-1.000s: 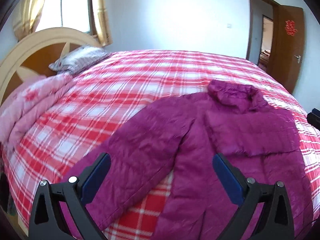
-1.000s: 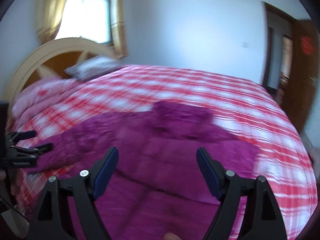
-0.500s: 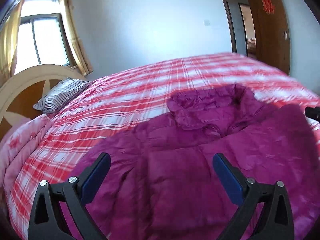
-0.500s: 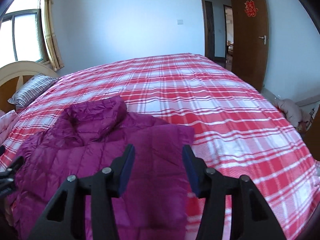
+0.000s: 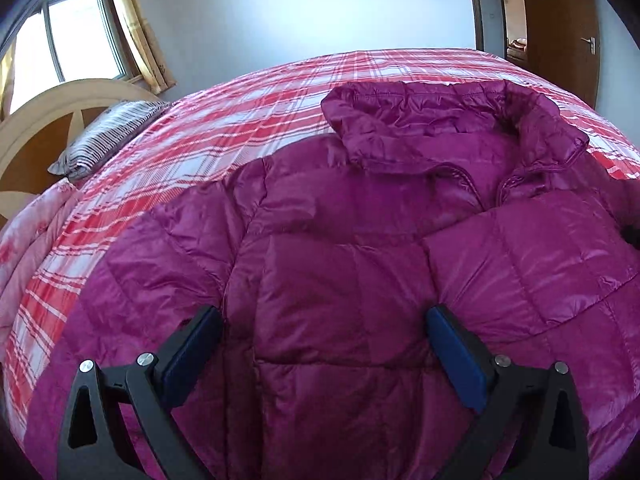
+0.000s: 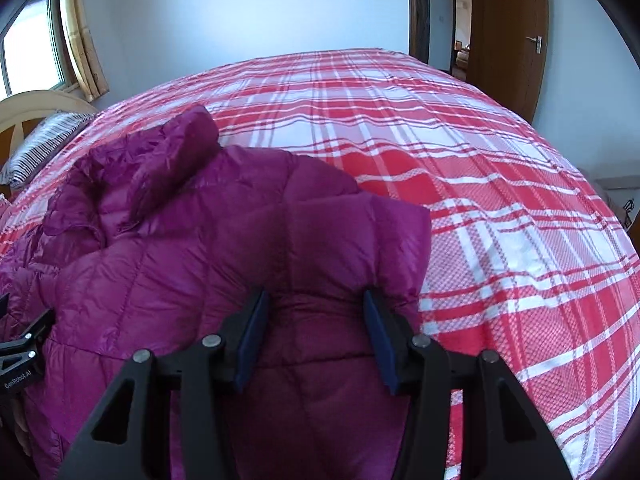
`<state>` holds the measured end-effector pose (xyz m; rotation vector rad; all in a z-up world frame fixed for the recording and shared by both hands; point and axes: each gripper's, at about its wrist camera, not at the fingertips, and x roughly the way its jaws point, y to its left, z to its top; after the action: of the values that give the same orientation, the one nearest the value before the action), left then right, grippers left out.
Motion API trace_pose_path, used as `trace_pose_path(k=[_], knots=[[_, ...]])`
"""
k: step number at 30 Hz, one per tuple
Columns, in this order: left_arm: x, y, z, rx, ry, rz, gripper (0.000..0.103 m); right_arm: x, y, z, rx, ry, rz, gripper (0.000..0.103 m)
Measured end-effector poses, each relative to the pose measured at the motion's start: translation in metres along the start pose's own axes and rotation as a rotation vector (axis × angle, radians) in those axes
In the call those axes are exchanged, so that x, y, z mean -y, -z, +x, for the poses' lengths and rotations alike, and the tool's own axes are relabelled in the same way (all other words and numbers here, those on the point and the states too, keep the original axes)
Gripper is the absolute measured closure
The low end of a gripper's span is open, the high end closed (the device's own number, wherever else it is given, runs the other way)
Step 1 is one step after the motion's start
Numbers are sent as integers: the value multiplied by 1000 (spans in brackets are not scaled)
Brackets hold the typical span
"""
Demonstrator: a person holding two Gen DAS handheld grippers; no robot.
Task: Fold large clothes
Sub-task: 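Open the right tool and press the folded sleeve flat on the jacket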
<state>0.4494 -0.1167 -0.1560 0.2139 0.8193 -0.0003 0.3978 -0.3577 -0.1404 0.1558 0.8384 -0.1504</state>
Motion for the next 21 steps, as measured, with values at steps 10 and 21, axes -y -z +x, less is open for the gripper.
trace_pose_path(k=[10, 21], knots=[[-7, 2, 8, -33, 62, -45, 1, -12, -1, 2, -25, 73, -71, 49], [-12, 4, 10, -33, 80, -62, 1, -91, 3, -44, 25, -68, -129, 34]])
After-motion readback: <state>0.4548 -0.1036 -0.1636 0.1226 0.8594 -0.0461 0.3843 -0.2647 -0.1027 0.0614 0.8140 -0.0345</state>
